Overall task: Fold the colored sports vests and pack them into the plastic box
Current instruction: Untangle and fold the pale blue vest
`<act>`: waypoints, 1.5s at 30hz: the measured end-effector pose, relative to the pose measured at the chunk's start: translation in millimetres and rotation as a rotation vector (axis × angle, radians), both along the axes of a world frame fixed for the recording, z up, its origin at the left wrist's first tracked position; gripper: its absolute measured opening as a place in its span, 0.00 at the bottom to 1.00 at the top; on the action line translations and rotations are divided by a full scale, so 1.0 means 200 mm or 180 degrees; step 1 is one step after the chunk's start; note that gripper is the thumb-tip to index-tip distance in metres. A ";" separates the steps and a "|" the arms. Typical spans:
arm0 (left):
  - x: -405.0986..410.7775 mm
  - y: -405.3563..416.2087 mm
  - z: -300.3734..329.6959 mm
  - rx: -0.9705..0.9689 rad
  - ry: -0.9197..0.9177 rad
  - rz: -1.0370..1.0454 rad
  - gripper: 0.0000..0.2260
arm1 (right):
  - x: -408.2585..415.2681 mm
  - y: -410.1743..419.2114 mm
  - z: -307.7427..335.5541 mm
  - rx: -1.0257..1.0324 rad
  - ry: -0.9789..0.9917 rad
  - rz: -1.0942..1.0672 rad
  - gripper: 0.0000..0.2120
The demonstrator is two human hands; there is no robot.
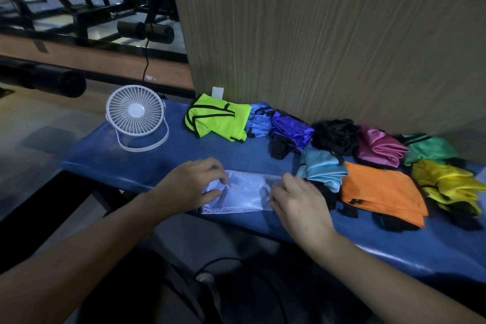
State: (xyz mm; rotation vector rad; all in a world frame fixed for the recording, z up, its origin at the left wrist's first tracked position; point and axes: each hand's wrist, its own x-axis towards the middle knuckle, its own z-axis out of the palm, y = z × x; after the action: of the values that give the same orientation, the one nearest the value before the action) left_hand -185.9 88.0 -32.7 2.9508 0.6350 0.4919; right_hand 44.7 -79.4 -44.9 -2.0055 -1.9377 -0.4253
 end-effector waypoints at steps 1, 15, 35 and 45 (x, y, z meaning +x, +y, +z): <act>0.00 -0.01 0.01 -0.0090 -0.0007 0.0093 0.09 | -0.02 -0.01 0.00 -0.0124 -0.0063 -0.0206 0.12; 0.16 -0.15 0.03 -0.2240 -0.0411 0.0521 0.08 | 0.09 0.39 0.06 -0.0842 0.2708 -0.0579 0.07; 0.44 0.07 0.06 -0.3776 -0.0589 0.1342 0.16 | 0.15 0.42 0.04 -0.0234 0.4407 -0.0089 0.25; 0.47 0.01 0.10 -0.4354 -0.1330 0.0609 0.26 | 0.17 0.35 0.08 -0.0285 0.4792 -0.0184 0.33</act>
State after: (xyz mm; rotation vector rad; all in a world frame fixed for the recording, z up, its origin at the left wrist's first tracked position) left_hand -91.0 89.3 -12.8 1.4677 0.7530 0.4046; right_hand 79.3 -10.2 -28.9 -1.5101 -0.8828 0.9349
